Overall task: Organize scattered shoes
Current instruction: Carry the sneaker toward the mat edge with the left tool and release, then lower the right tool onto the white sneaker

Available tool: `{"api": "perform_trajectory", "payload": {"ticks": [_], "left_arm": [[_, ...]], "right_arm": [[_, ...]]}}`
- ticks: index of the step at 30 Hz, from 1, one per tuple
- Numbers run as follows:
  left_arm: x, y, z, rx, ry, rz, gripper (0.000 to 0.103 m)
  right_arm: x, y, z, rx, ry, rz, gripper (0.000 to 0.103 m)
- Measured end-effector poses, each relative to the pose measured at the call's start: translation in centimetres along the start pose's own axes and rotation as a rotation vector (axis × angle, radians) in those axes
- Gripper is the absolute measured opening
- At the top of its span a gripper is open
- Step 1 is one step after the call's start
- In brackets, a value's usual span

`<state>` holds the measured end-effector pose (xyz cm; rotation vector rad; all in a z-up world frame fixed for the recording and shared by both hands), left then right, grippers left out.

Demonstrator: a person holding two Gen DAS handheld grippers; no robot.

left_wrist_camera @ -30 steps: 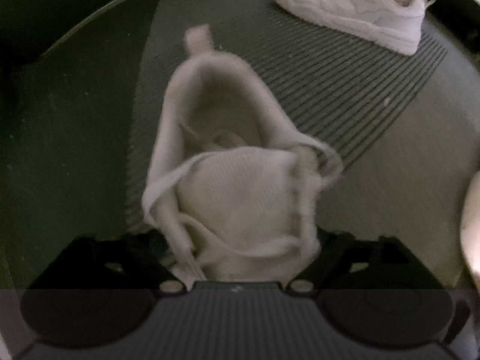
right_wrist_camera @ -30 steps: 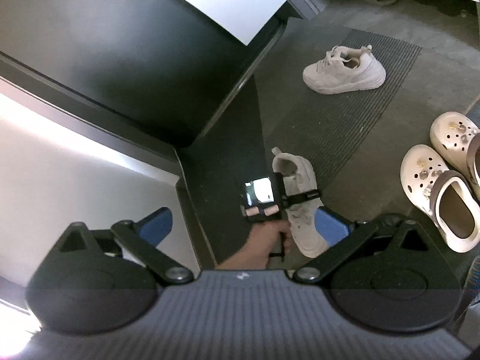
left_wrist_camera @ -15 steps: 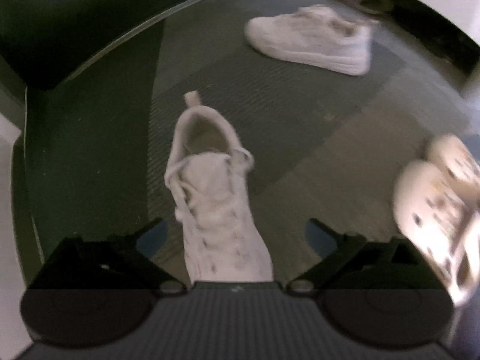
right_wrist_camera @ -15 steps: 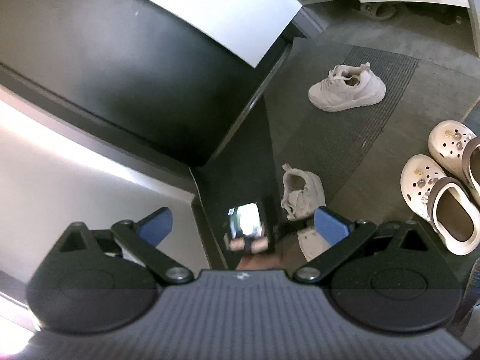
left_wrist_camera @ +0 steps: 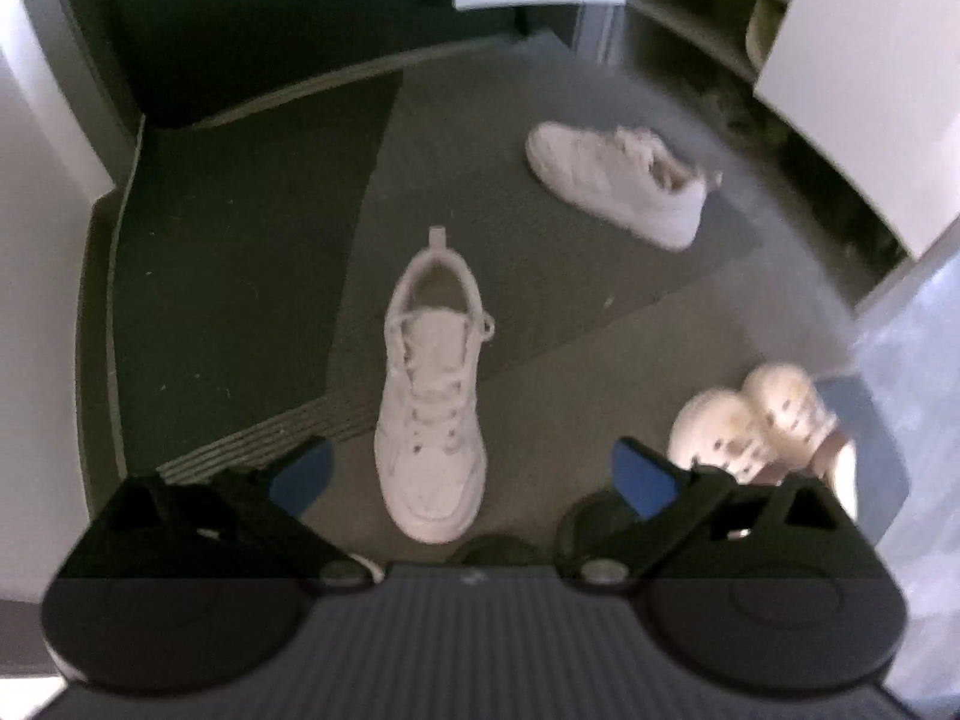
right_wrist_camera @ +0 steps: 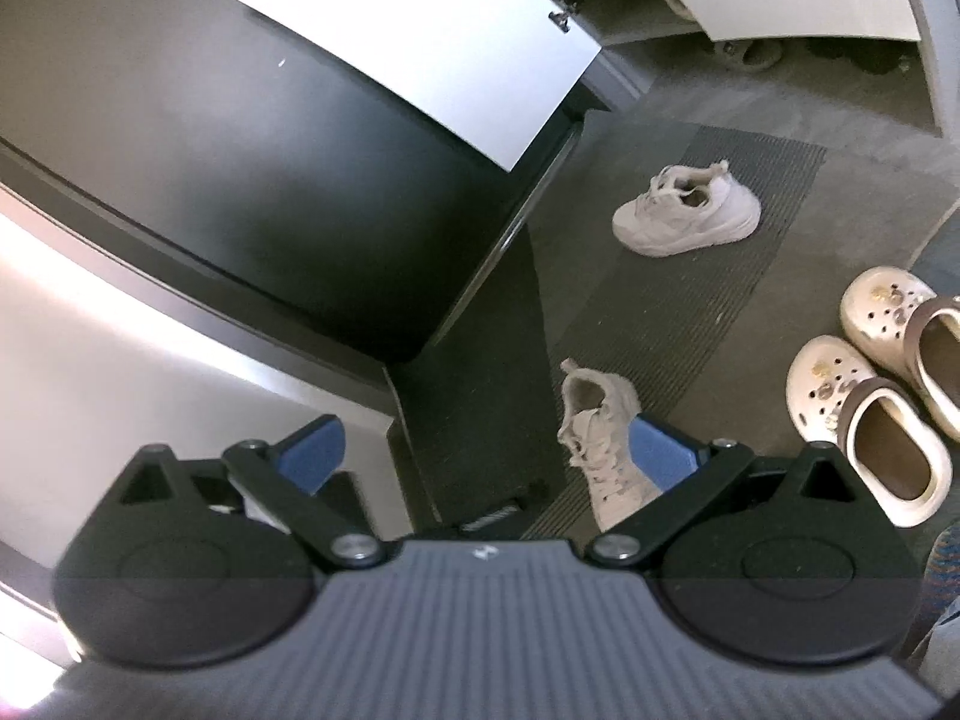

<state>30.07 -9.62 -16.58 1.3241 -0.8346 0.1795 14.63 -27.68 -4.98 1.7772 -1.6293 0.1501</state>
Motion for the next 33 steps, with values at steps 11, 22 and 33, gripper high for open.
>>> {"api": "perform_trajectory", "payload": {"ticks": [11,22,33], "left_arm": [[2.0,4.9,-1.1,0.067,0.109,0.028,0.102],[4.0,12.4,-2.8,0.102,0.178,0.093,0.103],[4.7,20.2,-7.1,0.081,0.278,0.248,0.103]], "right_arm": [[-0.1,-0.1,1.2,-0.084,0.085,0.018,0.103],[-0.8,-0.2,-0.2,-0.119,0.266,0.021,0.103],[-9.2,-8.8,-7.3,0.13,1.109,-0.335,0.103]]}}
Point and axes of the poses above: each gripper's, at about its wrist camera, not at the fingertips, and y roughly against the way its jaws point, z to its right, x to its top, the point moved 7 cm from there along -y, roughly the way its jaws point, and after that the axes turned 12 degrees about z, right-handed, at the moved point
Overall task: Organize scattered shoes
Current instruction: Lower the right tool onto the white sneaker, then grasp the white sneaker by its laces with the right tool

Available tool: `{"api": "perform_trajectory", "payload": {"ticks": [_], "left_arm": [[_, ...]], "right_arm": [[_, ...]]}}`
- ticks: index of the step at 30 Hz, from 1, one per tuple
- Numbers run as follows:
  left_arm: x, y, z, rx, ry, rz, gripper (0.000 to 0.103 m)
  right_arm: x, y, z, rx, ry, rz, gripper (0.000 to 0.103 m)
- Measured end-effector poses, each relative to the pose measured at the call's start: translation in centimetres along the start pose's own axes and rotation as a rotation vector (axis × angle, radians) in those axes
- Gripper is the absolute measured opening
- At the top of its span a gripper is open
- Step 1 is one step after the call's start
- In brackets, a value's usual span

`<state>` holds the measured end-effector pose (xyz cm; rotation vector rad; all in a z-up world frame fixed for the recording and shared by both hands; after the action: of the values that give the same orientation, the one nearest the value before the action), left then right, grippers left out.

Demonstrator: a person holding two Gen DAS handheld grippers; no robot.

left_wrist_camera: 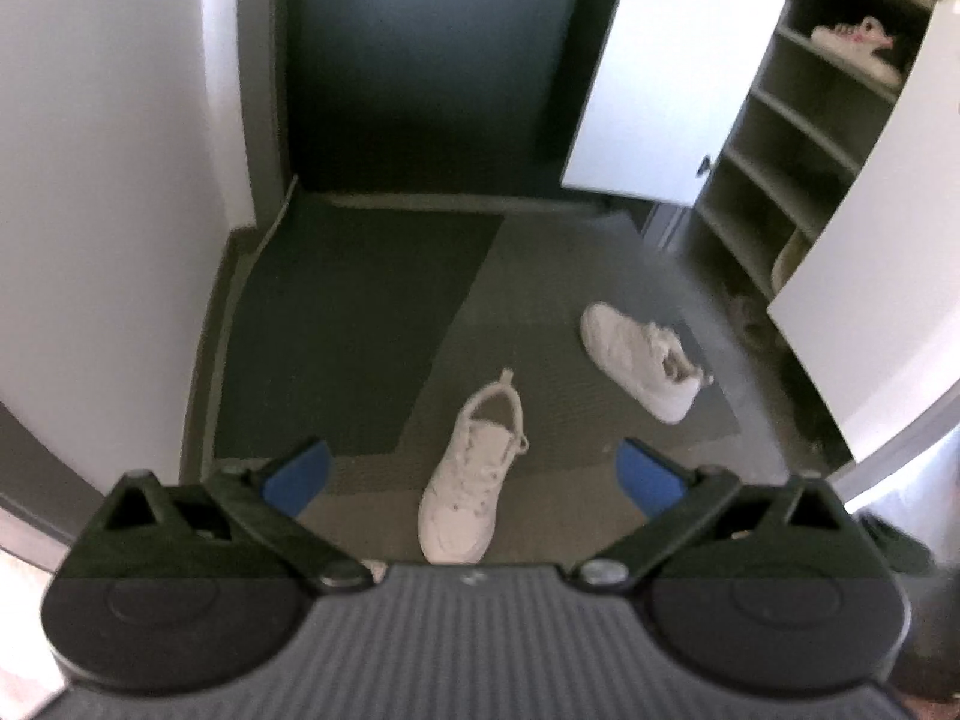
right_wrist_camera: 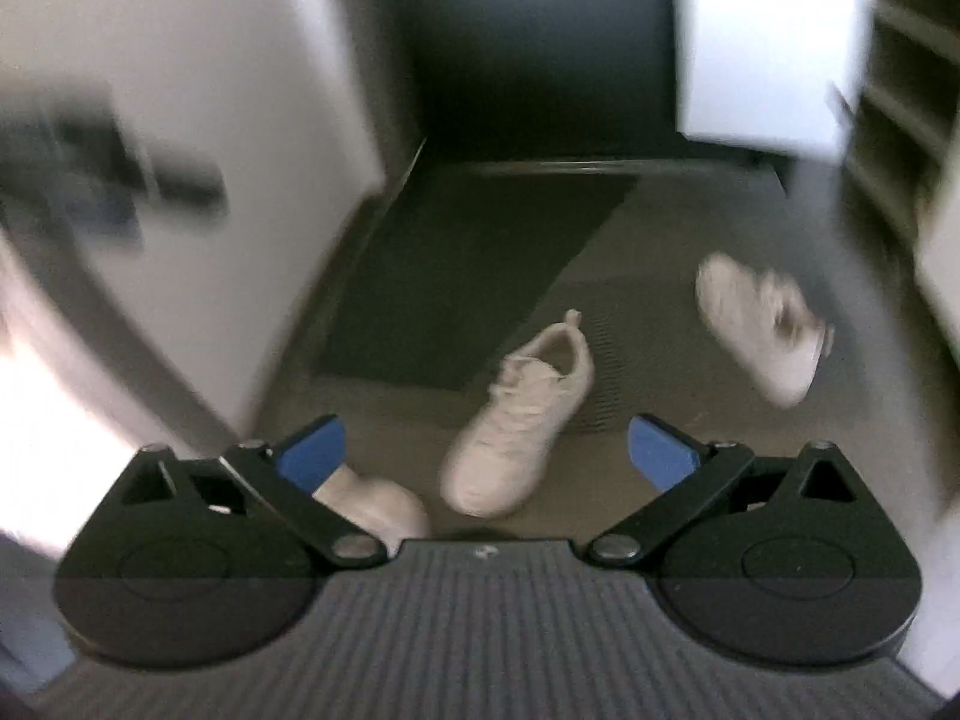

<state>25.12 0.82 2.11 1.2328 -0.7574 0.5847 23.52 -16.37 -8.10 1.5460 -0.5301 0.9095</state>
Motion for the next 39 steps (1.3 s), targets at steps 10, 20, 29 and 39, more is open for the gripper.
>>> {"api": "perform_trajectory", "payload": {"ticks": [10,20,29,39], "left_arm": [[-4.1,1.4,0.4,-0.014,0.1,-0.039,0.103],[-5.2,-3.8,-0.5,0.056,0.232,-0.122,0.103],[-7.5,-9.7,-5.3,0.252,0.436,-0.185,0.103],[-9.6,-13.0,-5.6,0.258,0.409,-0.281,0.103]], "right_arm": [[-9.0,-13.5,-3.6,0.325,1.0,-0.187,0.103],[-14.9,-26.3,2.0,0.266,1.413,-0.284,0.103],[-18.8,-34.0,1.6,0.344,1.585,-0.182,0.099],[-19.6,-36.5,1.3,0.361,1.475,-0.114,0.063]]}}
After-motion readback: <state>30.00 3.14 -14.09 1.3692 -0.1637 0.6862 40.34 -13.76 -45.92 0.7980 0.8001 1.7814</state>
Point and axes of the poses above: each gripper's, at about its wrist camera, not at the fingertips, and y roughly against the way its jaws point, z to its right, x to its top, the point moved 7 cm from there along -y, roughly the way its jaws point, and after that the axes turned 12 degrees about z, right-handed, at the moved point
